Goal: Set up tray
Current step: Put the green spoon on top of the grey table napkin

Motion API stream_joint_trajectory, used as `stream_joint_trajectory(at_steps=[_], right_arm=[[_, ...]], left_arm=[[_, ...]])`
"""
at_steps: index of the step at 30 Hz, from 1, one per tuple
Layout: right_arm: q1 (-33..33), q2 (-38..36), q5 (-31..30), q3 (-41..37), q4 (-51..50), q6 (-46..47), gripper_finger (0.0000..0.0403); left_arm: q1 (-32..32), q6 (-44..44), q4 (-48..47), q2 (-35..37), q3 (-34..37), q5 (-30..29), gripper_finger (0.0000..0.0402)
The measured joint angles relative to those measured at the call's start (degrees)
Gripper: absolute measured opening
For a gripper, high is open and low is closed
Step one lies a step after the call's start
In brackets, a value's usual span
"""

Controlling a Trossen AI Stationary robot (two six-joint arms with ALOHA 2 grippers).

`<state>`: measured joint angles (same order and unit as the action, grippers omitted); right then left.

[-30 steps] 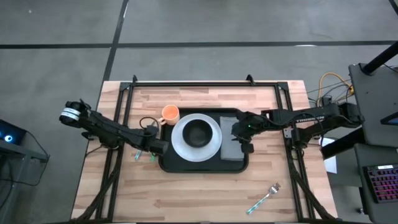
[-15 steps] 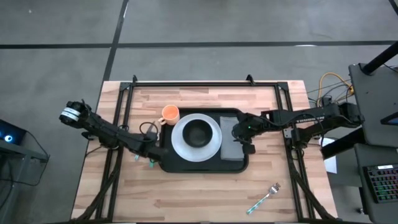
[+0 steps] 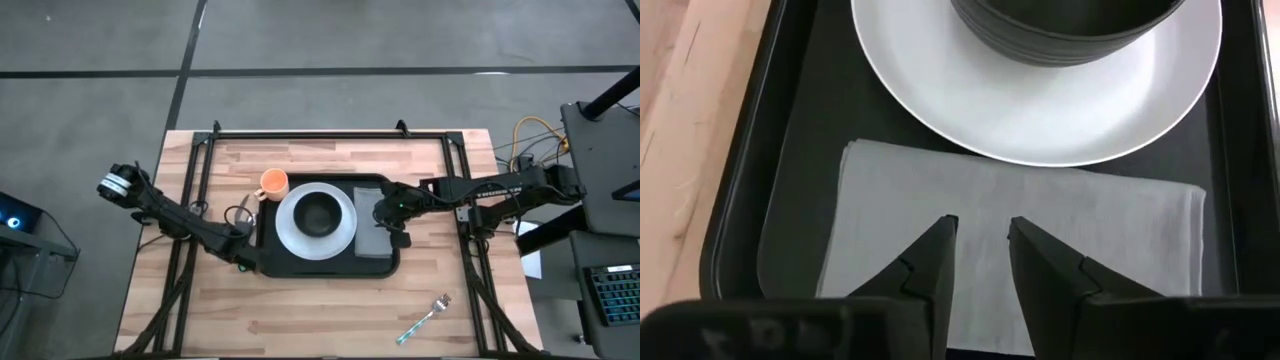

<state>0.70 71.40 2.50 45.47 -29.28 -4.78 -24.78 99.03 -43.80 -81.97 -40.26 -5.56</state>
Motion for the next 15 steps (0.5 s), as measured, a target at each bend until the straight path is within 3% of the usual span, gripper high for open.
stream_joint_trajectory(at_steps=[6,9,12,15], right_arm=[[-0.10,0.00,-0.16,-0.02,-0.05,-0.11,0.0088],[-0.10,-0.02,-0.17,-0.03,-0.13,-0.10,0.0088],[-0.10,-0.02,-0.95,-0.04,-0.22,-0.12,0.0088],[-0.10,-0.02,-1.27,-0.07,-0.57,-0.13,0.0088]], left_arm=[[-0.32,1.50,-0.28,-3.25,0.08,3.87,0.0158],[-0.34,-0.49,-0.83,-4.63,-0.15,4.26,0.0123],[-0.35,-1.77,-1.49,-4.26,-0.28,4.09,0.0062],[-0.41,-2.78,-1.86,-3.01,-0.71,3.44,0.0058]])
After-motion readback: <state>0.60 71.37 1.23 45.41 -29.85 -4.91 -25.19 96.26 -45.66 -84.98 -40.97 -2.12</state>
